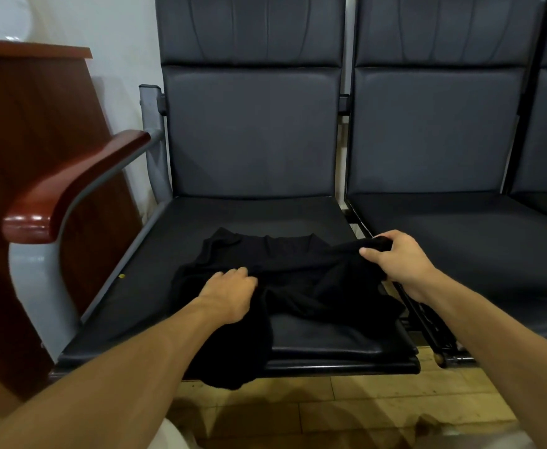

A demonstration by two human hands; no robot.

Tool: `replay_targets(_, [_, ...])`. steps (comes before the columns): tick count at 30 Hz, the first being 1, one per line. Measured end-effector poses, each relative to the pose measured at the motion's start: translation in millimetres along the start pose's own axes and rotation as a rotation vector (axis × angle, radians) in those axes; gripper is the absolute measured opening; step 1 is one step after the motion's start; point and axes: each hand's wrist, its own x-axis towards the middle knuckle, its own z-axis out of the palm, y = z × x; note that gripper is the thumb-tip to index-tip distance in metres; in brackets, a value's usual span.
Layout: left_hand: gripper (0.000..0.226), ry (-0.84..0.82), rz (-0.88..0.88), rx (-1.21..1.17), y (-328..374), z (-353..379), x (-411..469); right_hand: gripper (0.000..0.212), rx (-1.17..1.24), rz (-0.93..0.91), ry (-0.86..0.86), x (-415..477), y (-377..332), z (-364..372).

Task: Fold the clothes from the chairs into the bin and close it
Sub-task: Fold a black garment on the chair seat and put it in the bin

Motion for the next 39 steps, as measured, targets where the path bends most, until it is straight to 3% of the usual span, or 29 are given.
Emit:
replay_targets(2, [0.045,0.12,0.132,-0.16,15,-4,-3,0.031,0.18,0.07,-0.027,0,-3,2])
replay_targets(5, [0.042,0.081,0.253,-0.472,47,-12,-12,0.026,0.299,0.149,-0.052,-3,-10,1])
replay_targets(8, [0.056,-0.044,0.292,-0.381,60,-12,-21,0.02,0.334,0.193,-0.069,-9,-16,-2])
replay_targets(10, [0.038,0.038,0.31,-0.32,56,-10,-20,0.018,0.302,0.195,-0.064,-12,-15,-4])
replay_targets(13, [0.009,0.104,0.212,-0.613,42,-11,-15,0.013,0.247,0.162,-0.005,-11,-11,-9])
replay_targets(15, [0.022,0.136,0.083,-0.852,29,-15,-12,0.023,0.286,0.167,0.014,-7,-6,-15])
replay_targets(17, [0.028,0.21,-0.05,-1.071,15,-23,-13,0.045,0.385,0.174,0.01,-3,-5,-19])
replay_targets(19, [0.027,0.311,-0.193,-1.191,1,-30,-13,0.047,0.422,0.15,0.003,-1,-7,-20])
replay_targets(22, [0.019,0.363,-0.362,-1.043,-19,-30,-12,0.028,0.322,0.113,0.018,-3,-9,-17])
replay_targets(25, [0.009,0.252,-0.375,-0.731,-31,-20,-15,0.019,0.1,0.062,0.034,-3,-6,-12])
replay_targets(27, [0.02,0.307,-0.306,-0.575,-31,-18,-16,0.012,-0.069,0.004,-0.017,-8,-6,-8])
replay_targets(29, [0.022,0.424,-0.198,-0.569,-20,-27,-19,0.007,-0.192,-0.102,-0.088,-14,-9,-4])
replay_targets(32, [0.011,0.275,0.013,-0.625,6,-31,-21,0.006,-0.373,-0.298,-0.219,-18,-8,5])
replay_targets(34, [0.027,0.075,0.046,-0.572,22,-25,-22,0.015,-0.478,-0.408,-0.305,-18,-5,14])
replay_targets(36, [0.04,-0.048,0.02,-0.5,31,-16,-19,0.038,-0.576,-0.507,-0.339,-18,-5,25])
replay_targets(39, [0.026,0.058,0.021,-0.5,34,-17,-12,0.065,-0.63,-0.571,-0.37,-17,-6,39])
